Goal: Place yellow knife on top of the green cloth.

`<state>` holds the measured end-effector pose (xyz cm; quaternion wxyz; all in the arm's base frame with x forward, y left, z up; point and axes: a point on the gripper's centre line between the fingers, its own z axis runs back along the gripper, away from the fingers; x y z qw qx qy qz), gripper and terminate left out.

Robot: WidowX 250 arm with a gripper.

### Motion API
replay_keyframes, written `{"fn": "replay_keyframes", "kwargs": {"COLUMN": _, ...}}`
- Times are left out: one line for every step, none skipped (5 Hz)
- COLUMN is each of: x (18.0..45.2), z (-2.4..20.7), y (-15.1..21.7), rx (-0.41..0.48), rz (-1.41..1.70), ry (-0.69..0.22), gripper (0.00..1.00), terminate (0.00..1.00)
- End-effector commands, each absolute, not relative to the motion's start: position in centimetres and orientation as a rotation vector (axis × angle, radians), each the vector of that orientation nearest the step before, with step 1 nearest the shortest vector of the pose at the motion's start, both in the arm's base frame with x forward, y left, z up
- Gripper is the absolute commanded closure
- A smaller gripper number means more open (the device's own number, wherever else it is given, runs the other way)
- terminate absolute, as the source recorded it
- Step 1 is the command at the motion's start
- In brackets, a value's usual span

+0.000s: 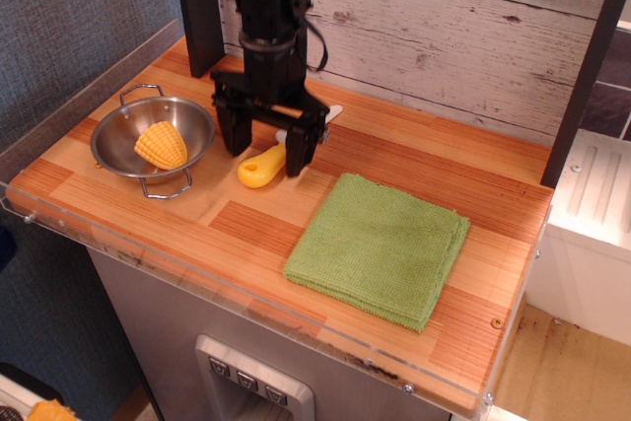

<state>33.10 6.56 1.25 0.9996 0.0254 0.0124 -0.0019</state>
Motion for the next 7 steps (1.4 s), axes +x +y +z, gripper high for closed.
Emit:
{"fn": "replay_keyframes", "kwargs": {"x": 33.5, "z": 1.3, "y": 6.7, "rx": 0.071, "rz": -0.03, "ry": 0.005, "gripper": 1.0, "terminate": 0.0}}
{"fn": "replay_keyframes", "kwargs": {"x": 33.7, "z": 2.1, "y": 6.4, "rx": 0.065, "rz": -0.043, "ry": -0.012, "gripper": 1.0, "terminate": 0.0}}
{"fn": "replay_keyframes", "kwargs": {"x": 34.0, "z": 4.5, "y": 6.3, "rx": 0.042, "rz": -0.037, "ry": -0.068, "gripper": 1.0, "terminate": 0.0}}
{"fn": "replay_keyframes", "kwargs": {"x": 33.9, "z": 9.5, "y": 5.2, "rx": -0.009, "rz": -0.055, "ry": -0.179, "gripper": 1.0, "terminate": 0.0}}
{"fn": "replay_keyframes", "kwargs": {"x": 31.5, "z": 13.2, "y": 2.2, "rx": -0.085, "rz": -0.106, "ry": -0.238, "gripper": 1.0, "terminate": 0.0}}
{"fn": "replay_keyframes", "kwargs": {"x": 27.9, "z": 12.6, "y": -1.4, "rx": -0.104, "rz": -0.174, "ry": -0.193, "gripper": 1.0, "terminate": 0.0}}
{"fn": "replay_keyframes", "kwargs": {"x": 24.9, "z": 10.4, "y": -3.5, "rx": -0.089, "rz": -0.201, "ry": -0.132, "gripper": 1.0, "terminate": 0.0}}
